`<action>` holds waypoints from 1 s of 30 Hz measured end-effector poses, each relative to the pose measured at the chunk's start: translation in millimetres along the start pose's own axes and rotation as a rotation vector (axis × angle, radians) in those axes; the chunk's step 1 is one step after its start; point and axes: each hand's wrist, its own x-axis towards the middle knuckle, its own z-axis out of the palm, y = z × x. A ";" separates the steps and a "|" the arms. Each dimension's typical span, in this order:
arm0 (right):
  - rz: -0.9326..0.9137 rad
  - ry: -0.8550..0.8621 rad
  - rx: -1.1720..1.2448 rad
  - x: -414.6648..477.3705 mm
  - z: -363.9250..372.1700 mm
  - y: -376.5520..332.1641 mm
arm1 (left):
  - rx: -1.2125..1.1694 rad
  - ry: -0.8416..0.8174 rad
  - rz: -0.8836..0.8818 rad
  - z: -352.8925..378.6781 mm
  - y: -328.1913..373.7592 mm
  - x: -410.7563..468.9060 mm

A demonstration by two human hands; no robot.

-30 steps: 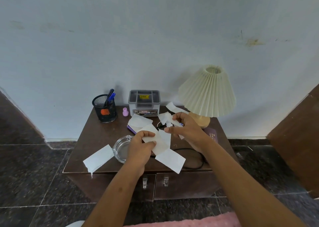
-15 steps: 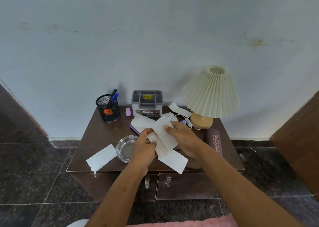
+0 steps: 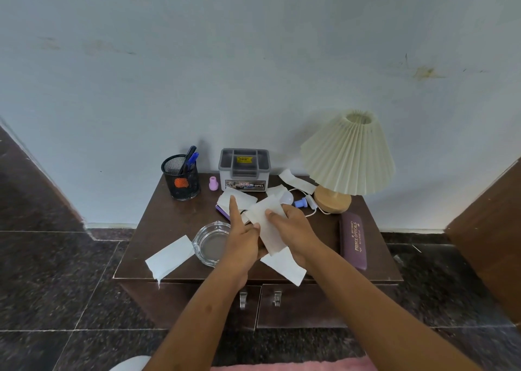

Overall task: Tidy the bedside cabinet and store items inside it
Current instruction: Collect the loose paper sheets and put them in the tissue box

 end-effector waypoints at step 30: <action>-0.157 0.091 -0.068 -5.3 -1.0 -9.9 | -0.029 -0.006 -0.049 -3.1 -5.4 7.6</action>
